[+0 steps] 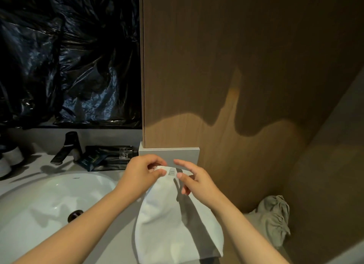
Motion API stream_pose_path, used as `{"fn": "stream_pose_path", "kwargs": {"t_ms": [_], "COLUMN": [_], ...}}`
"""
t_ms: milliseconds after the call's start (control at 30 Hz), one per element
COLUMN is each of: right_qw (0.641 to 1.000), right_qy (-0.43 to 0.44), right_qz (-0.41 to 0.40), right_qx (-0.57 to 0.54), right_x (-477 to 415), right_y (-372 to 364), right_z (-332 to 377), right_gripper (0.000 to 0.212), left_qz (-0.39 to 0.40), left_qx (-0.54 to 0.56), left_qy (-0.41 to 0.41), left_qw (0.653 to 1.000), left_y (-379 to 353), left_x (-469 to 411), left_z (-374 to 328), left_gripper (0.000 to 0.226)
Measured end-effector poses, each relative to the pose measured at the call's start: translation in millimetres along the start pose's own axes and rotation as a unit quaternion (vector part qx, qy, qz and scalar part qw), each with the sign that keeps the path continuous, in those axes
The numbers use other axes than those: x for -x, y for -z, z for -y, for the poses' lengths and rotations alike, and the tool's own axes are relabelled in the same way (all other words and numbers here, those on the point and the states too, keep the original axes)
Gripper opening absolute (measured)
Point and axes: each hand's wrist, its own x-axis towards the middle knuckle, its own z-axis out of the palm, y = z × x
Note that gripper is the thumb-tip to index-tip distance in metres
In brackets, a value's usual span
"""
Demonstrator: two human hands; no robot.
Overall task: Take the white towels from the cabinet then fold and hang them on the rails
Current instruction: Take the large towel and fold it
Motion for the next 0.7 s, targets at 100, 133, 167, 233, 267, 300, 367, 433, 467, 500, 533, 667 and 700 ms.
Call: {"fn": "stream_pose_path", "kwargs": {"t_ms": [100,133,167,233,267,300,367,433,467,500,533,667,700], "right_qw": [0.999,0.999,0.999,0.997,0.996,0.996,0.998,0.999,0.999,0.999,0.999,0.999,0.998], "right_qy": [-0.008,-0.007,-0.003,0.004,0.005,0.004,0.005,0.002,0.003,0.004,0.004,0.016,0.022], "right_qz": [0.035,0.038,0.042,0.049,0.048,0.043,0.019,-0.008,-0.017,-0.023,-0.026,-0.014,-0.008], "right_qx": [0.013,0.020,0.033,0.064,0.074,0.076,0.064,0.046,0.039,0.034,0.031,0.041,0.058], "right_x": [-5,-6,-7,-7,-7,-6,-5,-2,0,1,2,9,10], "right_y": [-2,-2,-2,-2,-1,-1,2,6,8,10,11,14,15], "right_z": [4,5,6,8,8,8,7,7,7,7,7,7,8], "right_gripper": [0.025,0.020,0.016,0.012,0.013,0.014,0.015,0.015,0.016,0.016,0.016,0.011,0.011], "left_qz": [0.007,0.006,0.002,-0.012,-0.022,-0.030,-0.030,0.008,0.038,0.063,0.073,0.024,0.017], "left_qx": [0.002,0.000,0.004,0.025,0.045,0.075,0.135,0.111,0.075,0.052,0.049,0.110,0.120], "left_qy": [-0.014,-0.016,-0.013,-0.001,0.007,0.021,0.063,0.093,0.091,0.085,0.080,0.052,0.041], "left_qw": [1.000,1.000,1.000,1.000,0.999,0.996,0.988,0.990,0.992,0.993,0.993,0.992,0.992], "left_y": [1,1,1,0,-1,-2,-4,-8,-10,-13,-15,-24,-25], "left_x": [6,9,11,15,17,18,22,27,30,33,35,38,38], "left_z": [-3,-4,-3,-2,-2,-1,4,15,22,26,29,23,20], "left_gripper": [0.018,0.016,0.016,0.019,0.021,0.023,0.028,0.027,0.024,0.020,0.013,0.010,0.010]}}
